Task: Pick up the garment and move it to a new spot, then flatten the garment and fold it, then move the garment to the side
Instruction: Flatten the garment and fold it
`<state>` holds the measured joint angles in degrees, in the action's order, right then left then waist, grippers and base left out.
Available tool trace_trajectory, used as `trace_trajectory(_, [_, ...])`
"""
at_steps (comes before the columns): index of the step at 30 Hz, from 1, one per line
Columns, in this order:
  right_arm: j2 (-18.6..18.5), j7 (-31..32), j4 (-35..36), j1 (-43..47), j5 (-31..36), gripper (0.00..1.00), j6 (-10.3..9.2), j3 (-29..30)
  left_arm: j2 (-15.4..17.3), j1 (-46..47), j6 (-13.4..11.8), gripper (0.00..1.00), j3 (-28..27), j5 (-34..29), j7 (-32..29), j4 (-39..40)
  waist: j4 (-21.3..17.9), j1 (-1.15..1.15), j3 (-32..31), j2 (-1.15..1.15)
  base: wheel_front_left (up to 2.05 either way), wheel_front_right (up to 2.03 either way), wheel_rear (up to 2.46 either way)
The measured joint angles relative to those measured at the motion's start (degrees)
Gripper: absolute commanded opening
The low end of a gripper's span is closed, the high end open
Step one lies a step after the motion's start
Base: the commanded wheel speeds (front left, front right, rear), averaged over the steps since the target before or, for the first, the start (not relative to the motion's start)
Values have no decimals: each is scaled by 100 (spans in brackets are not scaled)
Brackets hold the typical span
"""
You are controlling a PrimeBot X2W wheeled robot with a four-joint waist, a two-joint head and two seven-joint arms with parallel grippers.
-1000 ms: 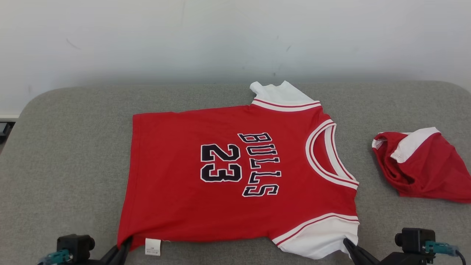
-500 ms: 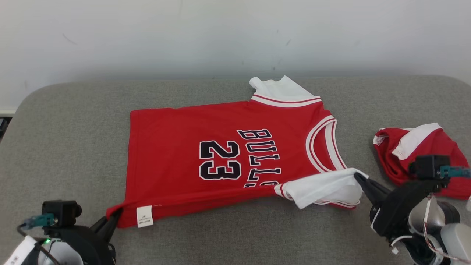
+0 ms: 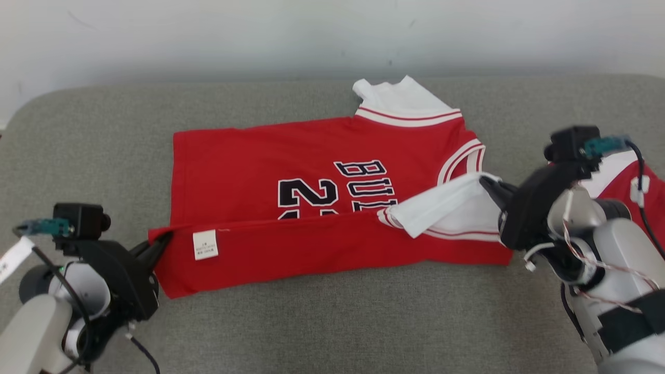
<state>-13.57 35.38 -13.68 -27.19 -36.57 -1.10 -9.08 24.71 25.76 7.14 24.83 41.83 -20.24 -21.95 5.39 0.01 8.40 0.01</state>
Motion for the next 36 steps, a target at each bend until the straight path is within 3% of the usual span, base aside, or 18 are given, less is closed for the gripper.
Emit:
trace_trajectory(14, [277, -116, -1327, -1107, 396, 0, -45, -349, 18, 890, 1, 0, 593, 293, -109, -708, 3, 0, 610, 0, 0, 0, 0])
trace_trajectory(15, [293, -172, -1400, -1126, 414, 33, -38, -363, 11, 892, 1, 40, 590, 293, -44, -779, 3, 0, 618, 0, 0, 0, 0])
trace_trajectory(16, [318, -246, -1475, -1147, 441, 77, -31, -366, 12, 903, 0, 100, 603, 289, 8, -865, 3, 0, 616, 1, 0, 0, 0])
trace_trajectory(17, [332, -318, -1571, -1183, 447, 100, -15, -365, 13, 921, 0, 100, 639, 283, 32, -929, 2, 0, 605, 1, 0, 0, 0])
trace_trajectory(28, [299, -1207, -1927, -1067, 493, 100, 286, -269, -147, 892, 1, 100, 689, 233, 1009, -1385, -4, -1, 268, 0, 0, 0, 0])
trace_trajectory(36, [202, -2023, -1328, 282, 502, 100, 372, -152, -357, -116, -207, 100, 738, -109, 2028, -1026, 7, -2, -89, 0, 0, 0, 0])
